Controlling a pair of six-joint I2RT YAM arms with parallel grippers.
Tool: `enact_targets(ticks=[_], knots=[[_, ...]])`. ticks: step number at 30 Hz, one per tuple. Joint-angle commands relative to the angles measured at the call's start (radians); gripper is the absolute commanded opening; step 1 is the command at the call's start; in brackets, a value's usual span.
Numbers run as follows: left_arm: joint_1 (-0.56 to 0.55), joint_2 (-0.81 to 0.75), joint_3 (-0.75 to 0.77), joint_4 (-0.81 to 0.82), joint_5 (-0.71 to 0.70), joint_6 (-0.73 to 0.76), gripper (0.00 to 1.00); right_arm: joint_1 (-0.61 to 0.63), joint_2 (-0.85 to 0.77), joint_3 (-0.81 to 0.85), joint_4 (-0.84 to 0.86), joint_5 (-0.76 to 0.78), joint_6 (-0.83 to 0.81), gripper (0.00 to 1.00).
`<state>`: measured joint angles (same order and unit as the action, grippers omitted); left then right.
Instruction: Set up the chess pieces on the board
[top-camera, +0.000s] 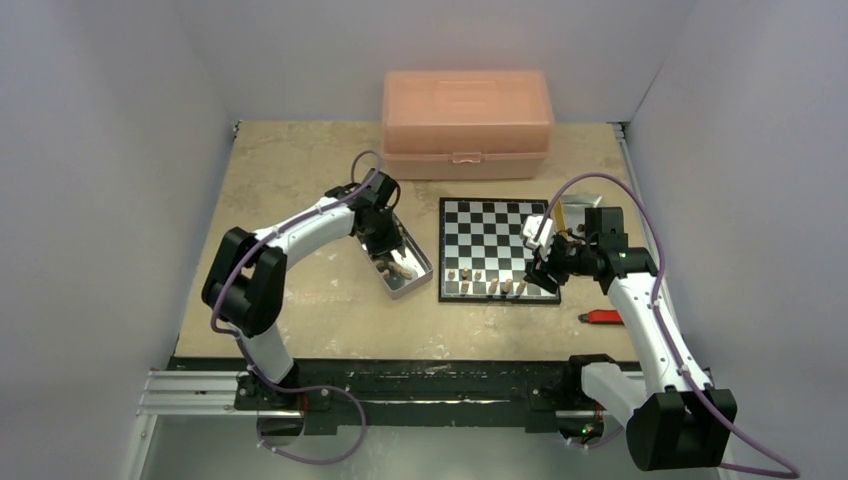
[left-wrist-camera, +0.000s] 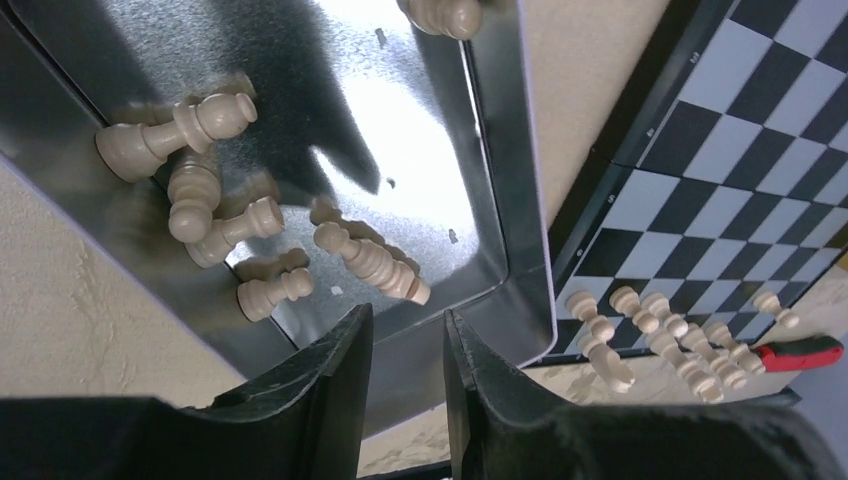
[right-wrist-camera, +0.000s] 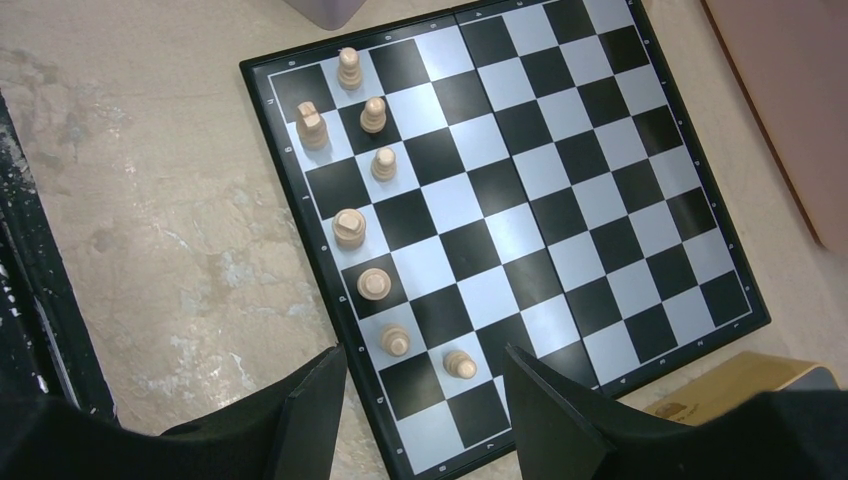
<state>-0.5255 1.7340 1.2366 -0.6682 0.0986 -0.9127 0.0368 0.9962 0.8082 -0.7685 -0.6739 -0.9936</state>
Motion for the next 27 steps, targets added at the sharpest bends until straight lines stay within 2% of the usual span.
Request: enact_targets(ticks=[1,6,9,12,17,21,27], knots=[[-0.011,0.033,0.027,-0.005,-0.043,-0.092,0.32,-0.006,-0.001,0.025,-0.008,-0.03,-0.017,0.62],[-0.018,0.061,0.038,-0.015,-0.061,-0.111,0.33,-0.006,-0.002,0.024,-0.009,-0.032,-0.02,0.62],[-0.027,0.094,0.072,-0.068,-0.09,-0.12,0.39,-0.006,-0.002,0.024,-0.009,-0.032,-0.022,0.62],[-0.032,0.126,0.102,-0.113,-0.096,-0.123,0.4,-0.006,-0.002,0.024,-0.011,-0.033,-0.023,0.62],[-0.035,0.147,0.095,-0.092,-0.089,-0.13,0.4,-0.006,-0.002,0.024,-0.011,-0.032,-0.024,0.62],[-0.036,0.171,0.101,-0.082,-0.076,-0.131,0.38,-0.006,-0.002,0.024,-0.011,-0.031,-0.024,0.62],[-0.036,0.189,0.106,-0.066,-0.067,-0.119,0.28,-0.006,-0.004,0.024,-0.012,-0.032,-0.025,0.61]])
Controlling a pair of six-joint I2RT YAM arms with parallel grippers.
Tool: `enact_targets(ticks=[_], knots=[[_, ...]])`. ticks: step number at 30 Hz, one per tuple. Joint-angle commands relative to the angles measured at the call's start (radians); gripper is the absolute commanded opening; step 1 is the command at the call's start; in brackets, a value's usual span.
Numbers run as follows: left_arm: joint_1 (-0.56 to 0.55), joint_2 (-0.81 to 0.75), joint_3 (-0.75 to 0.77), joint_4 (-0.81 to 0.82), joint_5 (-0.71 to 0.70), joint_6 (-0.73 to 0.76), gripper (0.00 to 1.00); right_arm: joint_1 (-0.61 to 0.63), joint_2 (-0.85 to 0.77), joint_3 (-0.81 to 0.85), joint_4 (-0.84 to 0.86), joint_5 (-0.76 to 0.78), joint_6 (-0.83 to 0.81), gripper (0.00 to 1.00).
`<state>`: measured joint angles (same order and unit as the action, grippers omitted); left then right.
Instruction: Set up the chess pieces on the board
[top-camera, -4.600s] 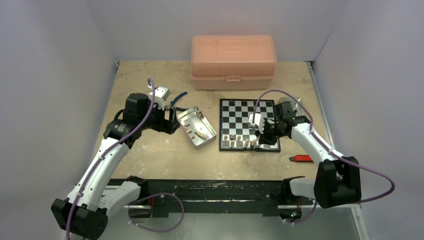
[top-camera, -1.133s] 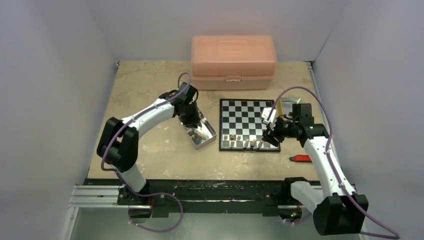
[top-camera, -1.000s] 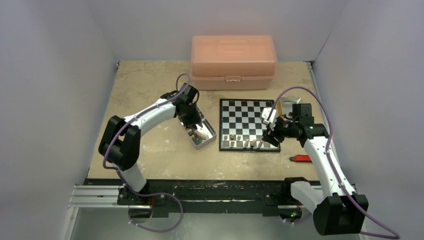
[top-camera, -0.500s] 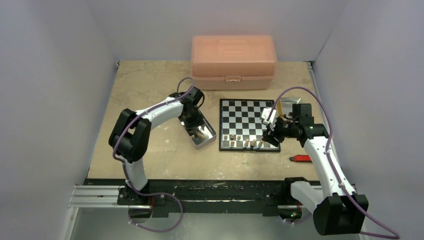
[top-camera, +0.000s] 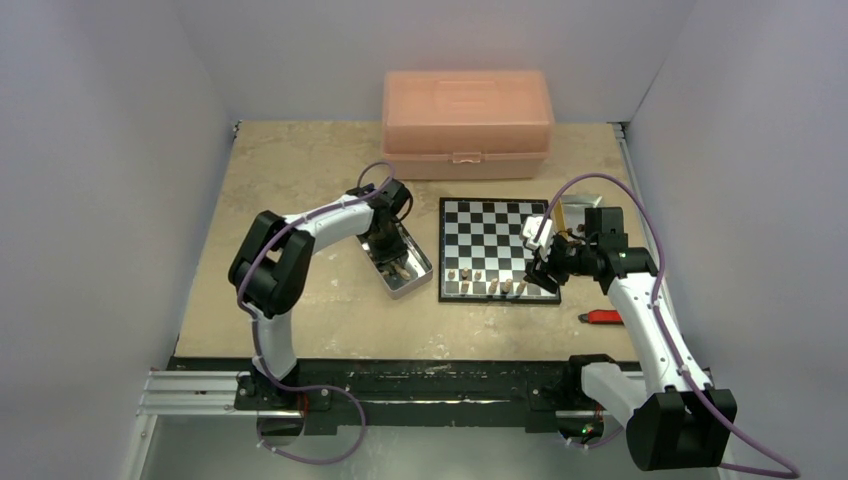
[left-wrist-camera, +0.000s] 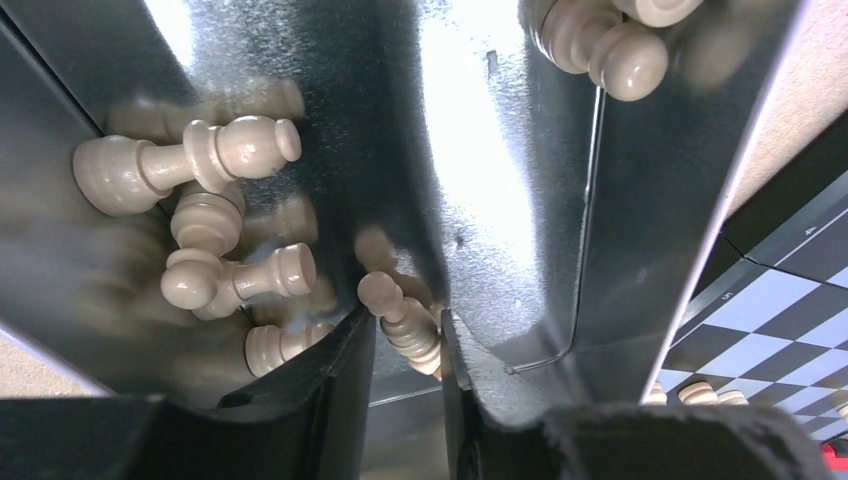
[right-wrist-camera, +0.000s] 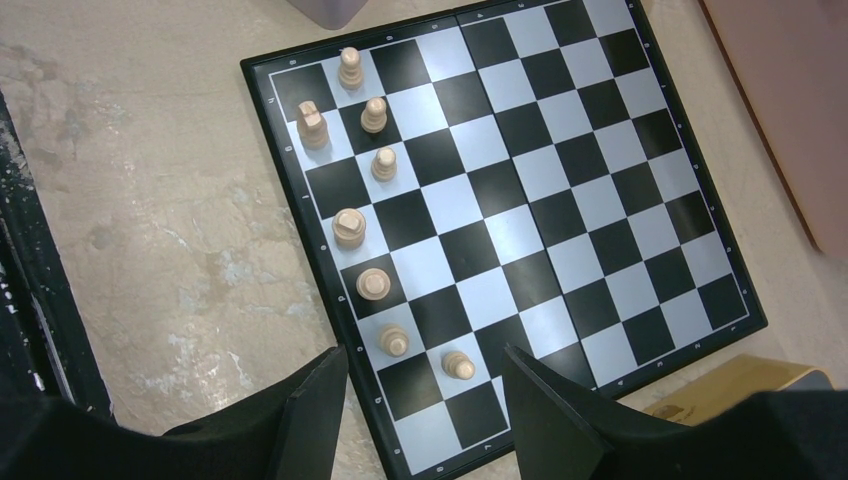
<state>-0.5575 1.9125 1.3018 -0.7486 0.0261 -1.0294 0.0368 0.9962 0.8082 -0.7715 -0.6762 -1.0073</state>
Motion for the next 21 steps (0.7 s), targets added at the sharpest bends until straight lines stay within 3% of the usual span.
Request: enact_targets(ticks=[1,6,11,21], knots=[[-0.003,0.013,0.04,0.016,0.006,0.0,0.26,-0.007,-0.004,0.024,-0.009,-0.029,-0.01,0.61],[-0.002,0.016,0.063,0.022,-0.017,0.064,0.17,-0.006,-0.005,0.024,-0.009,-0.029,-0.011,0.61],[-0.001,0.011,0.126,0.011,-0.085,0.249,0.13,-0.006,-0.006,0.026,-0.015,-0.036,-0.017,0.61],[0.002,-0.211,-0.064,0.312,-0.078,0.627,0.08,-0.006,0.001,0.031,-0.048,-0.07,-0.056,0.61]])
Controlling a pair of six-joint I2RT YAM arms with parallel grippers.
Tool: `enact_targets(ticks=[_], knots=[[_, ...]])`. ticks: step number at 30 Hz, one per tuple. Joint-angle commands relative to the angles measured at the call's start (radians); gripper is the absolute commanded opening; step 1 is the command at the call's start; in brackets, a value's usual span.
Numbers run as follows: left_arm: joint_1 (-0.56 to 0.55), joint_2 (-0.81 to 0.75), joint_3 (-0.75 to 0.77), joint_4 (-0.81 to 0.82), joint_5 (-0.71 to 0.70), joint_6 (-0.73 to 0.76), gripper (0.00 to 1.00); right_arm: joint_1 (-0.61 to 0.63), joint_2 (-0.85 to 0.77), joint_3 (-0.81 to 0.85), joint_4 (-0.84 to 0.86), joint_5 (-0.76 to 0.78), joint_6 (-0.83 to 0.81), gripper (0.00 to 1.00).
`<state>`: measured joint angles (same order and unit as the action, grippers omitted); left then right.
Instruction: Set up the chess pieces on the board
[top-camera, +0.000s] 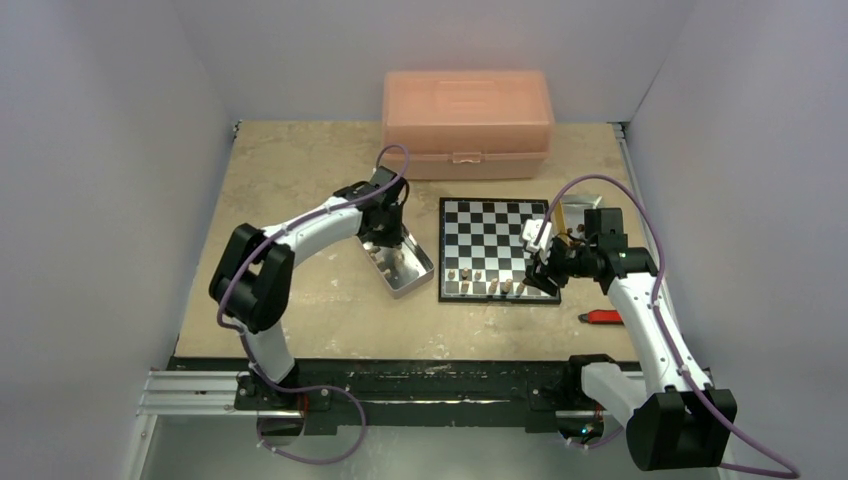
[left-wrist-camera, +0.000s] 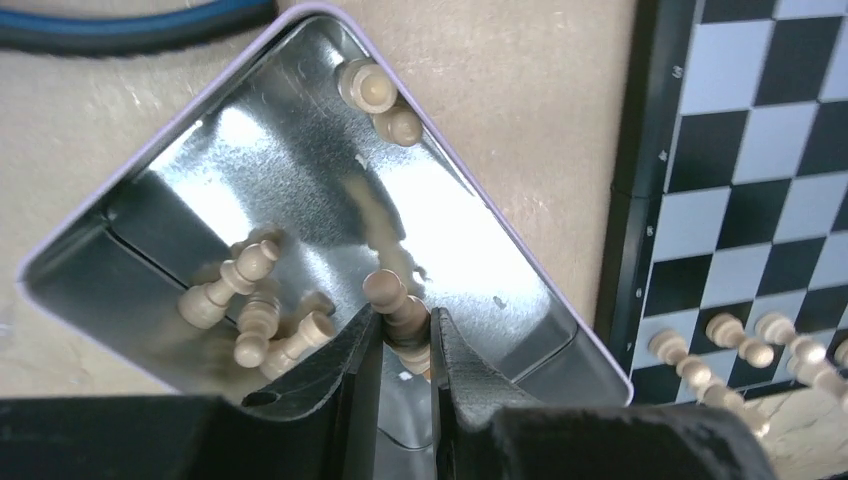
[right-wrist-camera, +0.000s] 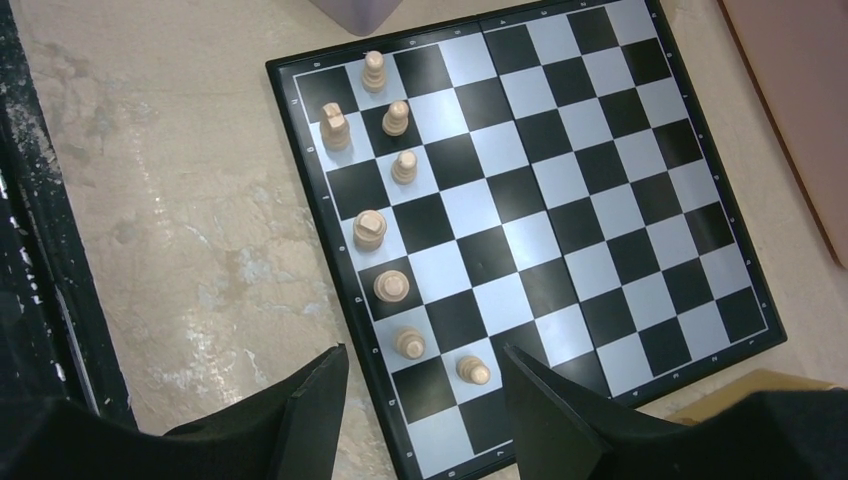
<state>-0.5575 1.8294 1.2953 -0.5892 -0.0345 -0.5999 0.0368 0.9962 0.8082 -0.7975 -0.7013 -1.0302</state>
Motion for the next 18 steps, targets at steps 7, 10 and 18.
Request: enact_targets(ticks=[7,10,18], knots=[[0.058,-0.228,-0.163,0.276,0.088,0.152,0.01,0.027,0.03,0.073,-0.082,-0.218,-0.19,0.65],[0.095,-0.264,-0.213,0.323,0.196,0.006,0.0,0.075,0.052,0.096,-0.075,-0.307,-0.272,0.73],[0.117,-0.332,-0.299,0.314,0.313,-0.383,0.0,0.263,0.211,0.182,0.241,-0.375,-0.055,0.74]])
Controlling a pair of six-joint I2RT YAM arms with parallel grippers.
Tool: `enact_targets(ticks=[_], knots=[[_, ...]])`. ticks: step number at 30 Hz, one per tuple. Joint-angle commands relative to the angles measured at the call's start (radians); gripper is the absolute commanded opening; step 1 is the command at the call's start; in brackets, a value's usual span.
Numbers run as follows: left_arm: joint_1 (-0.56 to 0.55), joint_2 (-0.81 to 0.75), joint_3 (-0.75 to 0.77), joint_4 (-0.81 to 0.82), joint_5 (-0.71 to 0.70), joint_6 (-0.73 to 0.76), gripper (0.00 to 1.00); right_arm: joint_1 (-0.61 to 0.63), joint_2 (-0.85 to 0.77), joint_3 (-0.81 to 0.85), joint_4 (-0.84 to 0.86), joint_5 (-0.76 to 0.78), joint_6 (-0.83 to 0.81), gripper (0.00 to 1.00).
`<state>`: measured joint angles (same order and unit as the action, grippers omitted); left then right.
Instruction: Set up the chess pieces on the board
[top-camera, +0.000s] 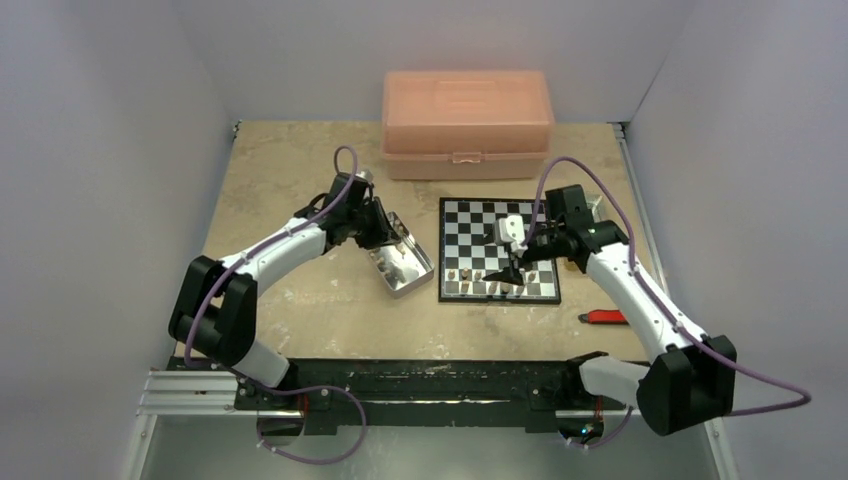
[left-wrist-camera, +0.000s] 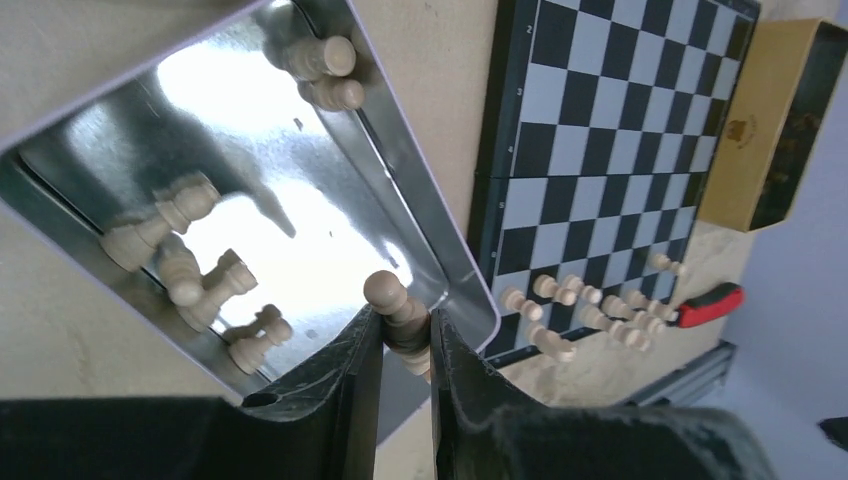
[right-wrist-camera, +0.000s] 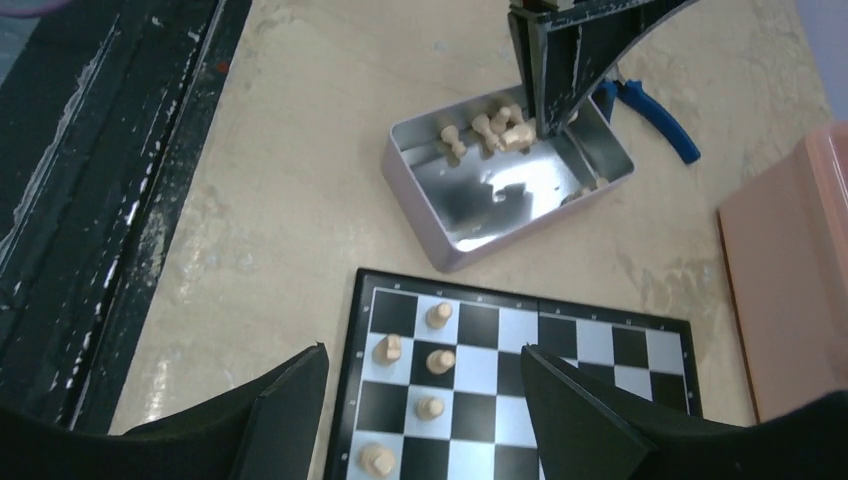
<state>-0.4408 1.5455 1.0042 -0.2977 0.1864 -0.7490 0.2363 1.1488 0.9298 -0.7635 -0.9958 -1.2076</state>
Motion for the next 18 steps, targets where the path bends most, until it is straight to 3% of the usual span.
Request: enact_targets(ticks=[1,5,11,18], knots=[[-0.001,-0.048,-0.01,0.001,0.103,-0.28,0.0,0.088,0.075,0.071,0.25,-0.066,0.157,0.74],[0.0,-0.071,-0.036,-0.068,0.103,-0.466,0.0,0.182,0.132,0.113,0.412,0.009,0.312,0.74],[0.0,-0.13,-0.153,0.05,0.156,-0.72,0.0,0.301,0.202,0.123,0.612,0.13,0.525,0.72],[-0.001,-0.135,-0.224,0.213,0.216,-0.88,0.0,0.439,0.252,0.095,0.689,0.266,0.587,0.7]])
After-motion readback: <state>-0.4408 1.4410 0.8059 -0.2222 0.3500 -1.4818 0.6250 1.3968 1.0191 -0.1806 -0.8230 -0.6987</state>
